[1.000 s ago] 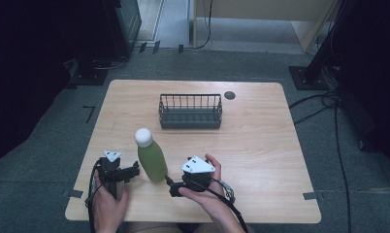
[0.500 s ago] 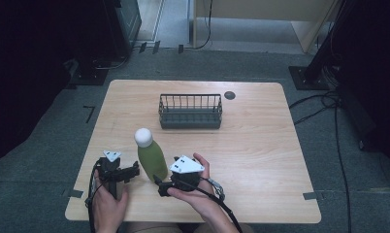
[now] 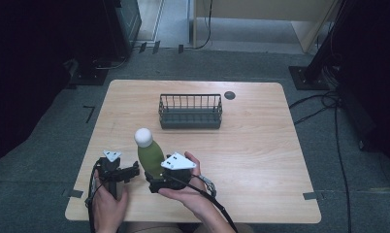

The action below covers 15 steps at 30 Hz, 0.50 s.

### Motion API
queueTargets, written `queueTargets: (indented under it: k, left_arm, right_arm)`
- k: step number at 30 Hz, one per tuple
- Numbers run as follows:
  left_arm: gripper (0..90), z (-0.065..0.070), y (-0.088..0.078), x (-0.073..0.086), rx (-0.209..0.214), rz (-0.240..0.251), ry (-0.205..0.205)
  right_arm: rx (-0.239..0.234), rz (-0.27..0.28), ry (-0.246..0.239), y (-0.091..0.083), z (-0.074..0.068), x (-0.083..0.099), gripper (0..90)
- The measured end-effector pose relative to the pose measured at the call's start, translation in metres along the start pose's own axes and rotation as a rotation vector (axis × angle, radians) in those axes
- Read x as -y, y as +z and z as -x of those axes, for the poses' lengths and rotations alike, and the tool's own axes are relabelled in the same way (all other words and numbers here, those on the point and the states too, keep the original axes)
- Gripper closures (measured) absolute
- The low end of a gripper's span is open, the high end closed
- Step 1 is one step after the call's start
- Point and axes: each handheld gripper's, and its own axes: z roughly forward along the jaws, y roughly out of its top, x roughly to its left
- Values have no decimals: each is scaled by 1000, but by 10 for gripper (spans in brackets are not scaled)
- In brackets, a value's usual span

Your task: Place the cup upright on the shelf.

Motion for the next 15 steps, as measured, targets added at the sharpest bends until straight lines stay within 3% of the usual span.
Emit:
queueTargets:
  k: [15]
  left_arm:
    - [0, 0, 0, 0, 0, 1, 0]
  right_arm:
    - [41, -10, -5, 20, -2, -2, 172]
